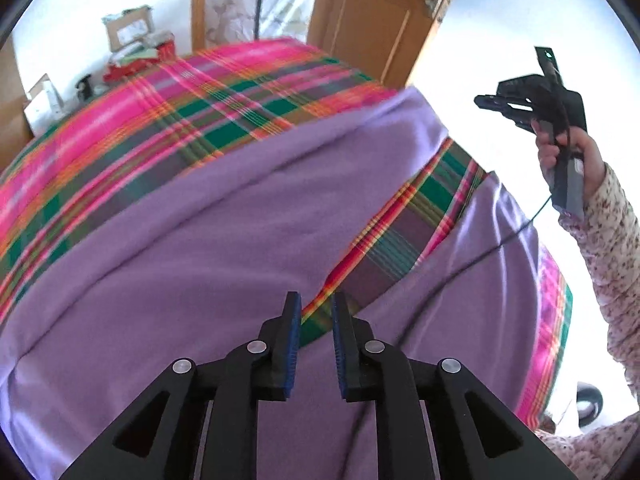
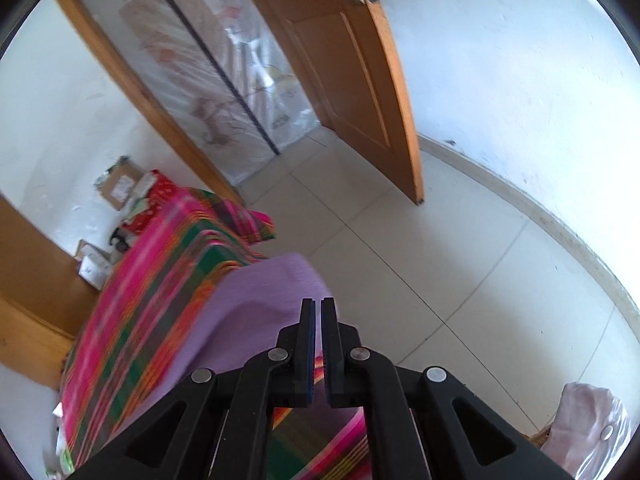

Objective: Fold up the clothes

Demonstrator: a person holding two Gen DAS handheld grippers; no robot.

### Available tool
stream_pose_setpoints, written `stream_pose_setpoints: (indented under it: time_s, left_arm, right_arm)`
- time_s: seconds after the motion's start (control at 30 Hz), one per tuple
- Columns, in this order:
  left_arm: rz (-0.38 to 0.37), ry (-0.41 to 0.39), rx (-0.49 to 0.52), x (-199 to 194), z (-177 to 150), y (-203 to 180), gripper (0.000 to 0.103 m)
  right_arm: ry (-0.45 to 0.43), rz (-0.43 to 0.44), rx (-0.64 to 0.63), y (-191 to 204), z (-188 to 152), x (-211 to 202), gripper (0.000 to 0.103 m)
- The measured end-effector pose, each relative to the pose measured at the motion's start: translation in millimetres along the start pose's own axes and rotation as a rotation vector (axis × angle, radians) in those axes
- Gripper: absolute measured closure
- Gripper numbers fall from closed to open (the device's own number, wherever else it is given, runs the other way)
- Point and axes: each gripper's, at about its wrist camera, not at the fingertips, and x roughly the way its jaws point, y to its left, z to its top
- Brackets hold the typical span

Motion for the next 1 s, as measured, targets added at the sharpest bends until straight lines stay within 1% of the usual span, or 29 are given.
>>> stream_pose_setpoints:
  time_s: [0.1,0.17,0.27,0.33,0.4,0.47,0.53,0.63,0.73,0.77,0.83,0.93,1.0]
  left_arm:
    - [0.033,-0.045,-0.057,-35,-10,14,0.082]
    - [0.049,-0.070,-0.098,-59,-19,27,0.082]
    - [0.137,-0.108,-0.137,-100,-35,47,0.082]
    - [0.183,-0.128,-0.155,-122,-46,59,0.082]
    - [0.234,-0.128,-0.187,-142,-56,76,0.081]
    - [0.287,-0.118,-0.217,-158,-66,93,0.081]
    - [0.330,-0.095,-0.252,-170,-75,112,0.081]
    - [0.375,-0.060,-0.281,-178,-86,134,0.080]
    - [0.421,-0.007,-0.304,-172,-95,157,0.081]
    - [0.423,0.017,-0.316,-165,-98,166,0.081]
    - [0.401,0.041,-0.338,-155,-104,181,0.080]
    - [0.363,0.062,-0.374,-133,-108,201,0.080]
    - [0.362,0.081,-0.391,-120,-109,211,0.080]
  right_arm:
    - [-0.060,0.031,-0.051,21,1,-42,0.099]
    - [-0.090,0.068,-0.078,36,2,-68,0.099]
    - [-0.139,0.126,-0.167,66,1,-113,0.098]
    - [-0.174,0.166,-0.255,90,-3,-142,0.096]
    - [-0.195,0.197,-0.355,120,-9,-165,0.094]
    - [-0.182,0.242,-0.442,147,-16,-178,0.090]
    - [-0.169,0.271,-0.520,174,-28,-186,0.088]
    - [-0.134,0.317,-0.633,214,-49,-180,0.088]
    - [-0.068,0.354,-0.713,245,-77,-153,0.088]
    - [-0.032,0.350,-0.727,248,-88,-138,0.088]
    - [0.041,0.341,-0.754,254,-109,-108,0.088]
    - [0.150,0.328,-0.794,264,-141,-63,0.088]
    - [0.224,0.318,-0.820,270,-163,-33,0.088]
